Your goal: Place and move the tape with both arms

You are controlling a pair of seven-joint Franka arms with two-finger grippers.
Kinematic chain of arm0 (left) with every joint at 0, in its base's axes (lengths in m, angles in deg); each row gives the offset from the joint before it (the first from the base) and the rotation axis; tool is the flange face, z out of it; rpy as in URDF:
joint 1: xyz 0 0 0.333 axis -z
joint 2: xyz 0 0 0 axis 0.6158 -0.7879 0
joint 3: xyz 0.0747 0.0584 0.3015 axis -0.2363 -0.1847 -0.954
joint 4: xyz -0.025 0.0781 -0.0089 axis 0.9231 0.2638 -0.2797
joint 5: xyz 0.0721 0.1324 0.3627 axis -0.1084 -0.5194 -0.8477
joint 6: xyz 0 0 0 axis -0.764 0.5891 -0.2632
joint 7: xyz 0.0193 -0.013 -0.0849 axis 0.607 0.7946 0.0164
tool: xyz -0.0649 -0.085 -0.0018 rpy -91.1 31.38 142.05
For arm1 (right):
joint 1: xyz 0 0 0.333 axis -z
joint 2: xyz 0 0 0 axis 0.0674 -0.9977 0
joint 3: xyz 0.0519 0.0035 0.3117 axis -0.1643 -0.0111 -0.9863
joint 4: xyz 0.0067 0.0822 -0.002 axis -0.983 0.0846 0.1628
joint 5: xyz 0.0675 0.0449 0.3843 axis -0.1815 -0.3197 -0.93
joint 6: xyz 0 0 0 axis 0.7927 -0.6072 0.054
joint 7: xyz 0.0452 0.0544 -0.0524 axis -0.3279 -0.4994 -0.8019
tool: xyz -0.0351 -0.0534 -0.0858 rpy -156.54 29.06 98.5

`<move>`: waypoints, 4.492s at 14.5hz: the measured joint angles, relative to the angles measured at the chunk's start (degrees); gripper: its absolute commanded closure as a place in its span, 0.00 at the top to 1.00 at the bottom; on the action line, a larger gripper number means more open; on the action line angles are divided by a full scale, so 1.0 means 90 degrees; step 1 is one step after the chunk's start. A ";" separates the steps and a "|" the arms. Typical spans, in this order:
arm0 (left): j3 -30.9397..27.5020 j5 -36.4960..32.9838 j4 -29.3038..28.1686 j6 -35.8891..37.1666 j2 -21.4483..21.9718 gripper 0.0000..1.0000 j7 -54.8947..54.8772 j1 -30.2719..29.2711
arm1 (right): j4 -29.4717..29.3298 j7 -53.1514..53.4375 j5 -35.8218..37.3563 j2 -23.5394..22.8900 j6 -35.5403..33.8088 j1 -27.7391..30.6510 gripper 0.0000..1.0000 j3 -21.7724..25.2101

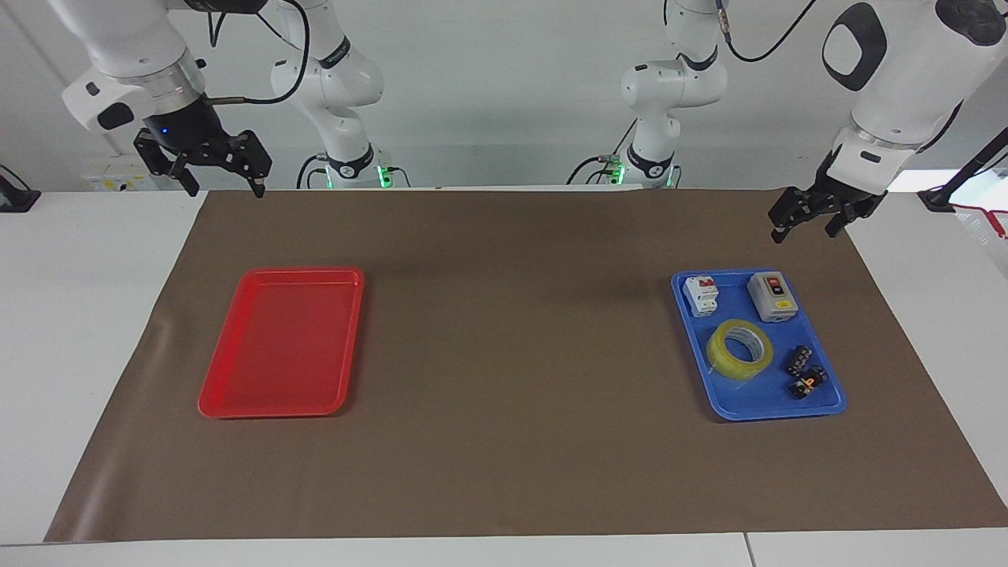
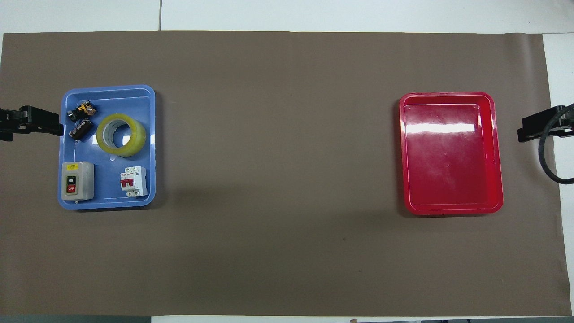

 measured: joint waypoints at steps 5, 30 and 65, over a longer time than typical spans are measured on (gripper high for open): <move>0.0000 0.0000 0.0000 0.0000 0.0000 1.00 -0.0003 0.0000 | 0.0009 0.0015 -0.0006 0.0001 -0.0038 0.0002 1.00 0.0002; -0.0039 0.0000 -0.0279 -0.1595 -0.0881 1.00 -0.0258 -0.0197 | 0.0122 0.0017 -0.0006 0.0021 -0.0109 0.0012 1.00 0.0038; -0.0034 0.0000 -0.1782 -0.3930 -0.1908 0.00 -0.0438 -0.0347 | 0.0123 0.0017 -0.0006 0.0021 -0.0109 0.0012 1.00 0.0038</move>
